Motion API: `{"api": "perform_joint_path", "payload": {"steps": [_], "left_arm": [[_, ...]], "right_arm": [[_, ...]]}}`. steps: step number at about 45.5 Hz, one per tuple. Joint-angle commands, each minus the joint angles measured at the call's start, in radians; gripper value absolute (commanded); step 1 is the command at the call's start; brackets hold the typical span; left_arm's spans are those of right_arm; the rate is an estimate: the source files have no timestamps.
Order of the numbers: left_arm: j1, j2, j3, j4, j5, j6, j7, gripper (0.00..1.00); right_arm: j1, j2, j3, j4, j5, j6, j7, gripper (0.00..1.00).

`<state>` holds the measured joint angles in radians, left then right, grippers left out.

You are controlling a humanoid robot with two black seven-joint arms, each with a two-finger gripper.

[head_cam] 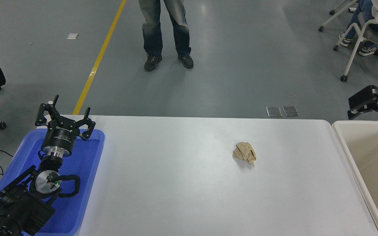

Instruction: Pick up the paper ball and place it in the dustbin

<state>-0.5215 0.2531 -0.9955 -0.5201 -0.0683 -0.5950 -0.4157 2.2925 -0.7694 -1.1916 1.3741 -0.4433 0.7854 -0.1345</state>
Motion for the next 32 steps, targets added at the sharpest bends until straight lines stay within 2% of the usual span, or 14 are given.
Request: {"api": "perform_joint_path", "payload": {"steps": [1, 32], "left_arm": [[0.0, 0.0, 0.0, 0.0, -0.001, 0.0, 0.0, 1.0], [0.0, 0.0, 0.0, 0.0, -0.001, 0.0, 0.0, 1.0]], "right_arm": [[0.001, -0.001, 0.007, 0.002, 0.0, 0.0, -0.004, 1.0], [-0.001, 0.004, 0.007, 0.002, 0.0, 0.0, -0.004, 1.0]]}}
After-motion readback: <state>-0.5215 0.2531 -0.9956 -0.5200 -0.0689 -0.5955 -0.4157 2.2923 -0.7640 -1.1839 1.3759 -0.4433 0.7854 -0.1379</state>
